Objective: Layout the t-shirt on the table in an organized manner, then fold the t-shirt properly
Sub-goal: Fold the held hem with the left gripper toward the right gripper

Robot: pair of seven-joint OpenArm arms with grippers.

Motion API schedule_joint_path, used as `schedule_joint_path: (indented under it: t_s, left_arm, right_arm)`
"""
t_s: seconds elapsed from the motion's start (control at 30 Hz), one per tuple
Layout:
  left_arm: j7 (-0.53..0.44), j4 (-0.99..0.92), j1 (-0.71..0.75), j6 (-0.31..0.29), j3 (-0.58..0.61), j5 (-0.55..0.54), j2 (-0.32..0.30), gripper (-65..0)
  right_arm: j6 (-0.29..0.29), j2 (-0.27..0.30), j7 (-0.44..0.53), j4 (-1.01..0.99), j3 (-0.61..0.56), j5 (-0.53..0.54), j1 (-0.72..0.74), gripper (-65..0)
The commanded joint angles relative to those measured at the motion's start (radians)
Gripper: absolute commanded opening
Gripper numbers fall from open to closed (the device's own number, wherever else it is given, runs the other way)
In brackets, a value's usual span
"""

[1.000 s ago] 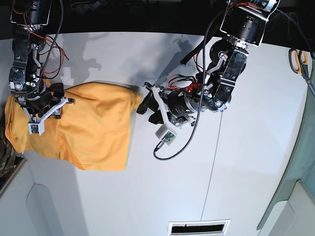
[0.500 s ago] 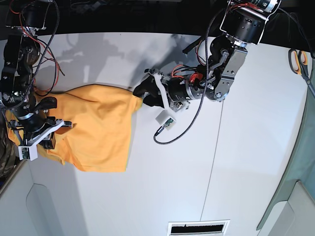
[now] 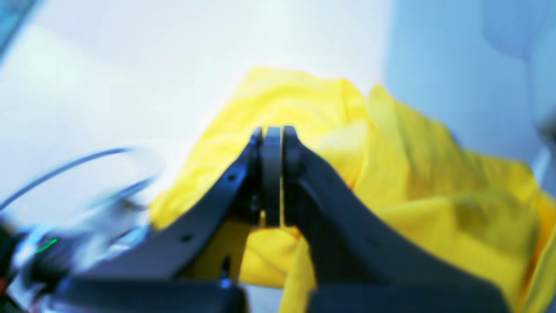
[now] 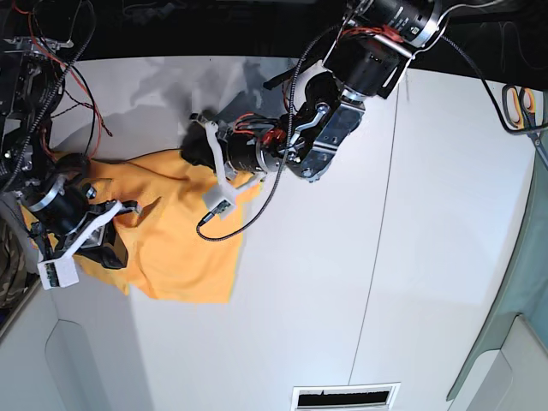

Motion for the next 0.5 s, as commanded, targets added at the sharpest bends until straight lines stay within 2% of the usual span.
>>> schedule_joint_path:
  t_s: [0.0,0.2,0.4,0.47]
  left_arm:
    - [-0.012,-0.033,-0.045,0.021,0.0,-0.003,0.021,-64.1]
    - [-0.066,-0.214,-0.184,0.243,0.0,0.073,0.014,-64.1]
    - [-0.037,-0.219,-0.29,0.353,0.0,0.112,-0.06,-64.1]
    - [-0.025,-0.219,-0.316,0.367,0.0,0.111,-0.091,-64.1]
  right_arm:
    - [0.0,0.026,0.014,0.038,0.006,0.019,-0.01,-65.0]
    - [0.052,0.077,0.006,0.224,0.008,0.067,-0.165,-65.0]
    - [0.063,0.121,0.008,0.333,0.017,0.061,-0.333,-65.0]
    - [0.063,0.121,0.011,0.331,0.024,0.06,-0.363,-65.0]
